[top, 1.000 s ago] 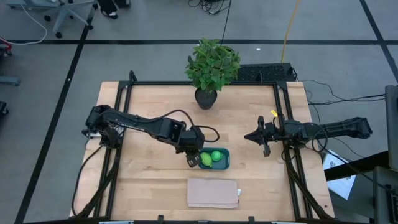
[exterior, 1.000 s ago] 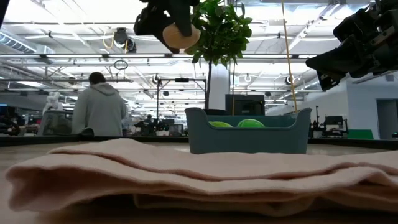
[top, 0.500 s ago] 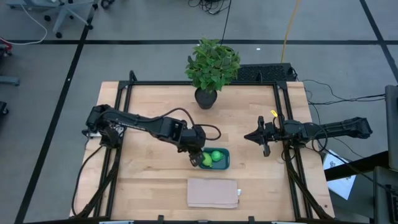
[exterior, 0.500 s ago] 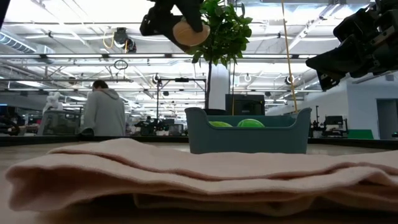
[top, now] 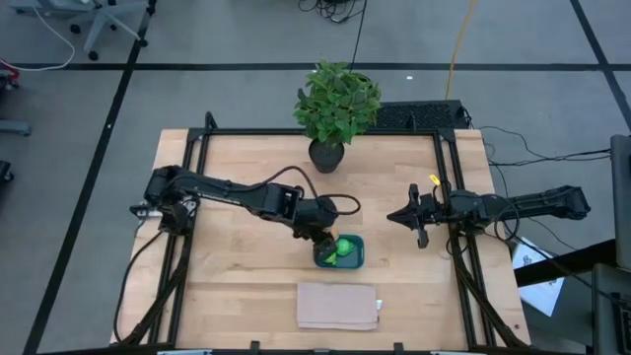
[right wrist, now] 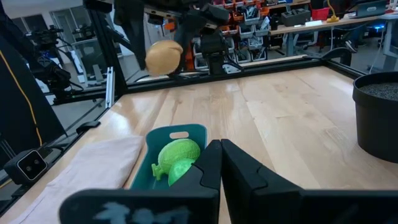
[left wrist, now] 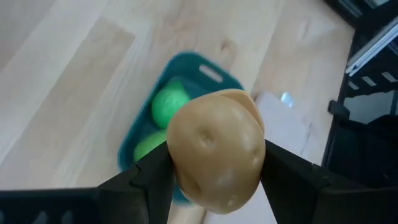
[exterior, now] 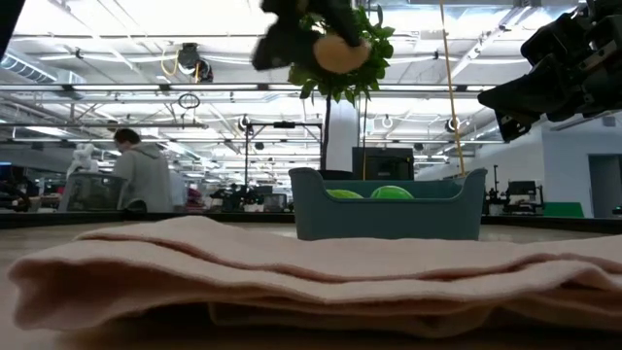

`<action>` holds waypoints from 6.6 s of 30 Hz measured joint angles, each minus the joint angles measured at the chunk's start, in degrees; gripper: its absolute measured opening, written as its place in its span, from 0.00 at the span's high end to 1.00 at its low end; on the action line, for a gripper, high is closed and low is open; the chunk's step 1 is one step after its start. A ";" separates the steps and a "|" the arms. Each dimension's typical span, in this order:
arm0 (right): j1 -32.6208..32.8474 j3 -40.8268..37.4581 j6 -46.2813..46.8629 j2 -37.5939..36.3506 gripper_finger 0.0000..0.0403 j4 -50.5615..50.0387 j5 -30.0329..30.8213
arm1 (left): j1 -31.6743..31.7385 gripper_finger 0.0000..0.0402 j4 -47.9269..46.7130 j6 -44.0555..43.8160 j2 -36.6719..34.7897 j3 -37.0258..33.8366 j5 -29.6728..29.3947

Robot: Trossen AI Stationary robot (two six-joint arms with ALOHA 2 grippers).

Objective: Pick and placing Produce into tupperware
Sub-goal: Put the brown potato into the blue bin, then adjust the blue bin

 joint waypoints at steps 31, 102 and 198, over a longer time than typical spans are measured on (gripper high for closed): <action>0.00 0.00 -0.01 0.26 1.00 -0.92 0.02 | -2.58 0.48 16.22 15.65 14.12 -0.04 0.14; 0.00 0.02 -0.01 0.80 1.00 -1.10 0.02 | -6.85 0.48 11.25 29.24 20.46 4.66 -11.27; 0.13 0.00 0.63 1.00 1.00 -1.80 -1.82 | -7.32 0.98 -3.86 18.77 6.54 -6.56 -23.87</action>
